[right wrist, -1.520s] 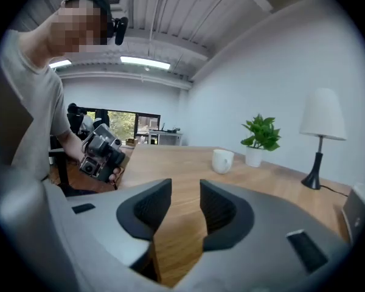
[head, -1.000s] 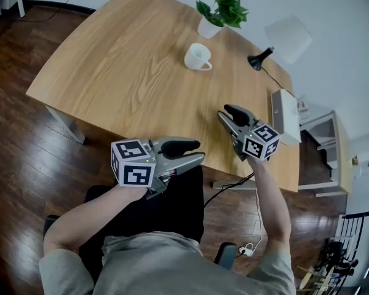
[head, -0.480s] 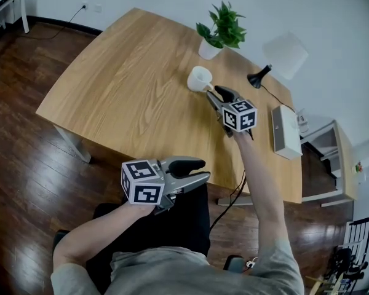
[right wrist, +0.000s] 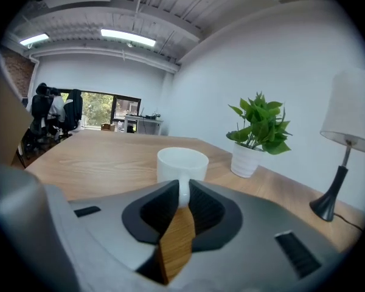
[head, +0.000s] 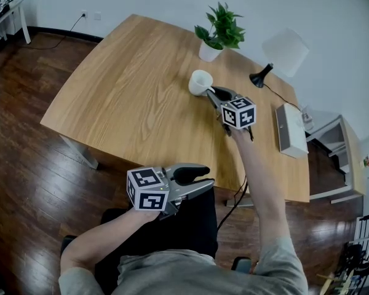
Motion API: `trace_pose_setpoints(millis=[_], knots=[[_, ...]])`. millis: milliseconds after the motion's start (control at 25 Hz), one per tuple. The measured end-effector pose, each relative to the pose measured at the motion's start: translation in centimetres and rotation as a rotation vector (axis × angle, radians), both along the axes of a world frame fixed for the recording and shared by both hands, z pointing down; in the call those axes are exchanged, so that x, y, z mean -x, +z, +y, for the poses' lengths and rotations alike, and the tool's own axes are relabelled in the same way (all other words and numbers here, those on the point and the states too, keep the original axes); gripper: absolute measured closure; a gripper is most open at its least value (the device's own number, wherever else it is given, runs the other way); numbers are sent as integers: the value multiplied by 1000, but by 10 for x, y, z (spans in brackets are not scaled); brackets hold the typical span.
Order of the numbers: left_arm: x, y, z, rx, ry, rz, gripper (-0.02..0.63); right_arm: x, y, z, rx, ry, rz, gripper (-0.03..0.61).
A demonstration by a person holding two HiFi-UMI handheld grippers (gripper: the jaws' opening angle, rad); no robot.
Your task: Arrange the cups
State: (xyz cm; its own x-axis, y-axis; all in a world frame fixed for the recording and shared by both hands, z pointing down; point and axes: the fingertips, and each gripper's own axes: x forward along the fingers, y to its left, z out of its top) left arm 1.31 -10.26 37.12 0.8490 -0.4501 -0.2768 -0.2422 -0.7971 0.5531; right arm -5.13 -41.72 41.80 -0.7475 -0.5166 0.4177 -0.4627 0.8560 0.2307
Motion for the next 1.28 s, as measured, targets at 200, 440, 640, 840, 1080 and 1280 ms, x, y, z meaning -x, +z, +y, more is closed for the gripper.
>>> trace_pose_setpoints(millis=[200, 440, 640, 840, 1080, 1280], knots=[[3, 2, 4, -1, 9, -17, 456, -22, -4, 24, 26, 23, -38, 509], [-17, -3, -15, -36, 9, -61, 456, -90, -9, 61, 57, 43, -77, 509], [-74, -5, -41, -48, 98, -87, 456, -169, -29, 91, 38, 116, -162, 509], [-141, 3, -60, -41, 241, -149, 468, -254, -62, 115, -14, 221, -237, 509], [-176, 27, -74, -56, 249, -373, 471, -360, -90, 121, -82, 391, -264, 509], [-183, 35, -74, -113, 202, -476, 512, -445, -105, 89, -128, 565, -224, 509]])
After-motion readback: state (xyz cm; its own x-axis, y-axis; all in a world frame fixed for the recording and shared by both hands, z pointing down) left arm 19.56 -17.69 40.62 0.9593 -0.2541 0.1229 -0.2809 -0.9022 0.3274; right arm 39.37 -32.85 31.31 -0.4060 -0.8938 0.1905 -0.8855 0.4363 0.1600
